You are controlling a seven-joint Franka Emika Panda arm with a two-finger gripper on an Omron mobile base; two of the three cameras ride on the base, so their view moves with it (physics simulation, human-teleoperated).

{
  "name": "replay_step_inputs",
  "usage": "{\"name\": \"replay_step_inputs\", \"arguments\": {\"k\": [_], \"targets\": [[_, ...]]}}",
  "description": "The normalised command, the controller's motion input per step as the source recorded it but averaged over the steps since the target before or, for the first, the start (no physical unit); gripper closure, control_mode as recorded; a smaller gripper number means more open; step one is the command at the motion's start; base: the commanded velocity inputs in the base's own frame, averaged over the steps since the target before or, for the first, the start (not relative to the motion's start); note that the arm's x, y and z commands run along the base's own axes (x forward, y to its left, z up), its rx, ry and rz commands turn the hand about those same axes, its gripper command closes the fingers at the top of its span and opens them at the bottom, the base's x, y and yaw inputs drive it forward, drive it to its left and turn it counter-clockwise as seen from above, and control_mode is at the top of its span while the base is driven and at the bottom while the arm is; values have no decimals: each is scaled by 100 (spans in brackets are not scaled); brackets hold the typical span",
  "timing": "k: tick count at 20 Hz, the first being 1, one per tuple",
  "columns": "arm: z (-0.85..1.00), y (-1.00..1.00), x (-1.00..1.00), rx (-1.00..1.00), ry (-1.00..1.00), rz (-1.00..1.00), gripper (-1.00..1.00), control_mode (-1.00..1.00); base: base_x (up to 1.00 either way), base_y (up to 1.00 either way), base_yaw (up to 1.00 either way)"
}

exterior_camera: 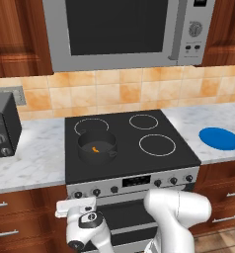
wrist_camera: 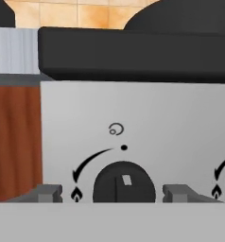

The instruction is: Retrieve the frozen meat and place it in the pot on a burner. Then turn the burner on.

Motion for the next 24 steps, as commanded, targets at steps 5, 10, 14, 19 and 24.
{"name": "replay_step_inputs", "arguments": {"k": [5,10,14,19,24], "targets": [[0,0,0,0,0,0,100,-100,0,0,0],[-3,17,-3,-20,-2,3,100,-100,0,0,0],[-17,4,0,-28,-1,15,100,-100,0,0,0],[0,0,0,-33,-6,19,100,-100,0,0,0],[0,10,-2,-44,-8,19,100,-100,0,0,0]]}}
